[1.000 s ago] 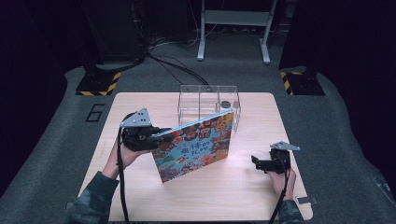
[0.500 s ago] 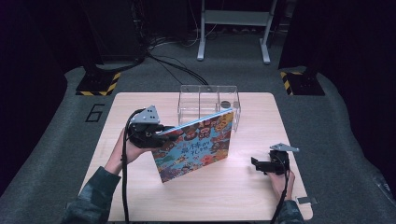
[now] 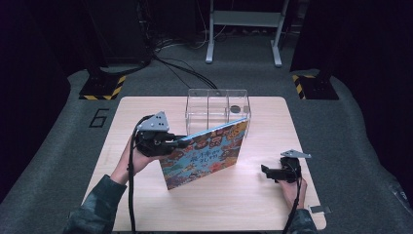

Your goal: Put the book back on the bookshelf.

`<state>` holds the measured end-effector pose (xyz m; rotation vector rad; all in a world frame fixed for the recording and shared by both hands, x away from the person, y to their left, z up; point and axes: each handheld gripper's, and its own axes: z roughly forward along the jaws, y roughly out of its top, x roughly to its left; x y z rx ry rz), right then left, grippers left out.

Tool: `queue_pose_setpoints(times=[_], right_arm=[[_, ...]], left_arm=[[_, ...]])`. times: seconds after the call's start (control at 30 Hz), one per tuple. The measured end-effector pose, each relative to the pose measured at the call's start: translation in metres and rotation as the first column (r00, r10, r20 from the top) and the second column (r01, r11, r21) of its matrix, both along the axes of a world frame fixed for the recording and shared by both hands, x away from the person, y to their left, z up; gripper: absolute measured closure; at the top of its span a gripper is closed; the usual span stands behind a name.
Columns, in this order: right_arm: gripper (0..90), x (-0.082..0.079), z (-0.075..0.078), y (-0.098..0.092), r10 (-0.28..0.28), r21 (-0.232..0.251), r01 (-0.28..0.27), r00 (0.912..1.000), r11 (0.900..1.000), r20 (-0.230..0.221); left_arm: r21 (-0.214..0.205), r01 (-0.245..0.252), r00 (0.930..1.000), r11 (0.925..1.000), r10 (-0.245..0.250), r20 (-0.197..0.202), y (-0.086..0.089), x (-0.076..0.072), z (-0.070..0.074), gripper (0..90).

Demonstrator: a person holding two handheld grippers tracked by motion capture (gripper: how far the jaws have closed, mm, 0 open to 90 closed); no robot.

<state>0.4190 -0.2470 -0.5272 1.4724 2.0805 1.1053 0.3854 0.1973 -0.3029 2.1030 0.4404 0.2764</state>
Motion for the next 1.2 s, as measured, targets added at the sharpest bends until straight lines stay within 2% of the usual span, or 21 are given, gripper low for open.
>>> queue_pose_setpoints(times=[0.3, 0.43, 0.6, 0.63, 0.73, 0.87, 1.03, 1.13, 1.2], right_arm=[[3.1, 0.0, 0.0, 0.0, 0.001, 0.0, -0.001, 1.0, 1.0, -0.001], [3.2, 0.0, 0.0, 0.0, 0.003, 0.003, -0.003, 1.0, 1.0, 0.0], [3.9, 0.0, 0.0, 0.0, 0.004, 0.001, -0.004, 1.0, 1.0, 0.0], [3.9, 0.001, 0.0, -0.001, 0.011, -0.012, -0.011, 0.9999, 0.9999, -0.001], [3.9, 0.001, -0.001, 0.0, 0.011, -0.015, -0.011, 0.9999, 0.9998, -0.007], [3.8, 0.002, -0.001, 0.001, 0.0, -0.013, 0.0, 0.9999, 0.9999, -0.012], [4.2, 0.002, -0.001, 0.002, -0.006, -0.018, 0.006, 0.9998, 0.9998, -0.019], [4.3, 0.002, -0.001, 0.002, -0.009, -0.018, 0.008, 0.9998, 0.9998, -0.019], [4.4, 0.002, -0.001, 0.001, -0.012, -0.018, 0.011, 0.9997, 0.9998, -0.02]], left_arm=[[-0.001, -0.019, 0.9995, 0.9998, 0.019, 0.026, -0.001, -0.002, 0.019, 80.8], [0.014, -0.032, 0.9982, 0.9994, 0.032, 0.05, -0.001, -0.003, 0.029, 80.9], [0.01, -0.045, 0.9972, 0.999, 0.044, 0.061, 0.004, -0.004, 0.041, 80.8], [-0.01, -0.06, 0.9964, 0.9981, 0.061, 0.059, 0.008, -0.003, 0.046, 80.8], [-0.016, -0.074, 0.9948, 0.9971, 0.075, 0.068, 0.013, -0.004, 0.05, 80.8], [-0.024, -0.113, 0.99, 0.9933, 0.115, 0.082, 0.024, -0.002, 0.06, 80.8], [-0.053, -0.168, 0.9795, 0.9844, 0.173, 0.104, 0.039, 0.0, 0.073, 80.8], [-0.078, -0.206, 0.9702, 0.9754, 0.214, 0.113, 0.046, 0.002, 0.078, 80.9], [-0.071, -0.234, 0.9636, 0.9697, 0.241, 0.116, 0.05, 0.005, 0.081, 80.9]])
